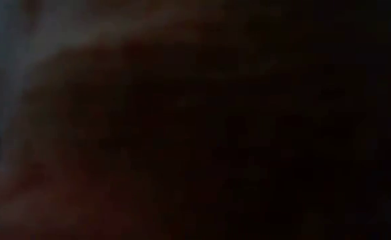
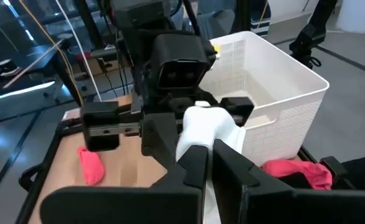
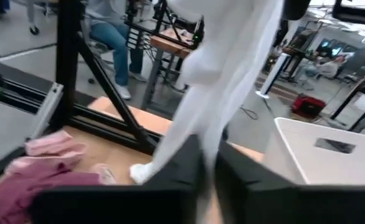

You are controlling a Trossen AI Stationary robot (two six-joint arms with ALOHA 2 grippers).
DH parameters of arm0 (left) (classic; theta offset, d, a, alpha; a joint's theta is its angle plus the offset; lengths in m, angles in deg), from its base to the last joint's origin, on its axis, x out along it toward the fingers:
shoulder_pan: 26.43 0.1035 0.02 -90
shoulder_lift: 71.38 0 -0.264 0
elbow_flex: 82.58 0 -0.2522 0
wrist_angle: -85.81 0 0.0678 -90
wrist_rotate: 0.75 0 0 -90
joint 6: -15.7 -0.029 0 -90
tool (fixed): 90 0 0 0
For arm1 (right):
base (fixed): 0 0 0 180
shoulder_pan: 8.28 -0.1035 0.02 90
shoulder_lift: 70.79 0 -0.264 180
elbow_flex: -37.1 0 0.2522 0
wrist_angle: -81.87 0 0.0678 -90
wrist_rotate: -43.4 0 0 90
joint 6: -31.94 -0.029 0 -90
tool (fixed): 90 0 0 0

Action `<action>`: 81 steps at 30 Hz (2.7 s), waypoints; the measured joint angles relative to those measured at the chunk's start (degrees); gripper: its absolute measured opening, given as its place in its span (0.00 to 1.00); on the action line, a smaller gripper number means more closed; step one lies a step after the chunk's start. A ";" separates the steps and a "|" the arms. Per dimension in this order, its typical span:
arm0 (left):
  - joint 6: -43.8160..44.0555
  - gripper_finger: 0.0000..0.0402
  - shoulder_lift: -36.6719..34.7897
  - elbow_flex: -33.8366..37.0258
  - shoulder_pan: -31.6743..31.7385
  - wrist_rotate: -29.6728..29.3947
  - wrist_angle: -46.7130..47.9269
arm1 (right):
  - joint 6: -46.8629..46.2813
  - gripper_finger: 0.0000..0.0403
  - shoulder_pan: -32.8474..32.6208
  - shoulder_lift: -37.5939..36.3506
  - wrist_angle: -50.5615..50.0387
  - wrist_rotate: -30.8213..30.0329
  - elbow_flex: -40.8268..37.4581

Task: Sort clothes
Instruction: Put the white sock into the bottom white bin

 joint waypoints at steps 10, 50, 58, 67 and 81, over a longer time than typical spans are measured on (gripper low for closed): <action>4.48 0.12 -0.07 0.00 0.00 -2.68 0.22 | 2.19 0.02 -0.09 -3.26 -3.44 -4.54 0.00; 37.36 0.41 -5.79 -0.31 0.00 -3.78 47.34 | -67.65 0.04 -34.78 -36.44 -63.63 -37.43 0.04; 39.14 0.41 -5.53 -0.31 0.00 -3.91 47.43 | -94.64 0.04 -34.58 -25.73 -88.90 -32.29 0.02; 39.52 0.41 -4.06 -0.28 0.00 -3.91 47.44 | -100.03 0.11 -32.80 -15.06 -94.73 -25.16 -0.02; 53.95 0.41 -0.90 11.77 -0.09 8.01 57.56 | -98.66 0.61 -31.52 -14.03 -95.65 -25.33 -0.02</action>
